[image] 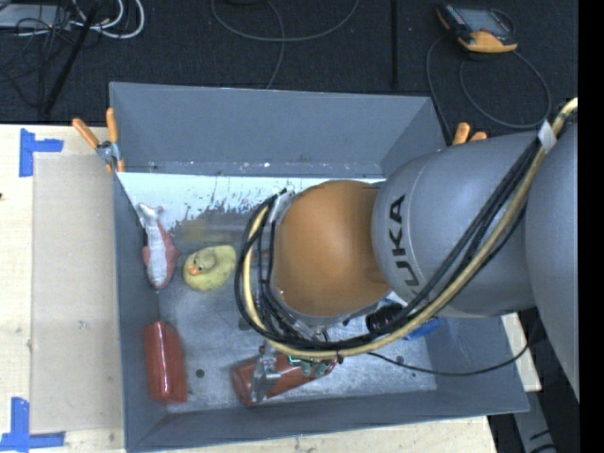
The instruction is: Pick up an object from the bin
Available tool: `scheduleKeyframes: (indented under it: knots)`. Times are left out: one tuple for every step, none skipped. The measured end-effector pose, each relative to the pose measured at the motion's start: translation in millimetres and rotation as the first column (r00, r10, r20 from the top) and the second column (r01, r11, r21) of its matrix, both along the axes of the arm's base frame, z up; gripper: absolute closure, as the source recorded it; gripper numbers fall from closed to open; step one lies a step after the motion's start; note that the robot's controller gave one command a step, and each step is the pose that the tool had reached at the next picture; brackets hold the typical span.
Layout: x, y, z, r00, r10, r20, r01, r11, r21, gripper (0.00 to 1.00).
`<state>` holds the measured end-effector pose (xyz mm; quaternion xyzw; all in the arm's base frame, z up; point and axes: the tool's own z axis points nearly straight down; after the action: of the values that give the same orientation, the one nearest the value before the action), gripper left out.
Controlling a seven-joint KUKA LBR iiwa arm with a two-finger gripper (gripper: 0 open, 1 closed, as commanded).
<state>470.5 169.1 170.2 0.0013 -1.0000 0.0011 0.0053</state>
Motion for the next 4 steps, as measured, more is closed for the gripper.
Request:
scheduleKeyframes:
  knots:
    - [2.1,-0.8,3.9,1.0,-0.004,0.007,0.004,1.0,0.002,0.0]
    - [8.7,-23.3,-53.2,1.0,0.005,0.013,-0.005,1.0,0.004,0.0]
    - [36.6,-29.2,-93.6,0.998,-0.058,0.015,0.058,0.998,0.005,1.0]
    - [36.6,-29.2,-93.6,0.998,-0.059,0.015,0.059,0.998,0.005,1.0]
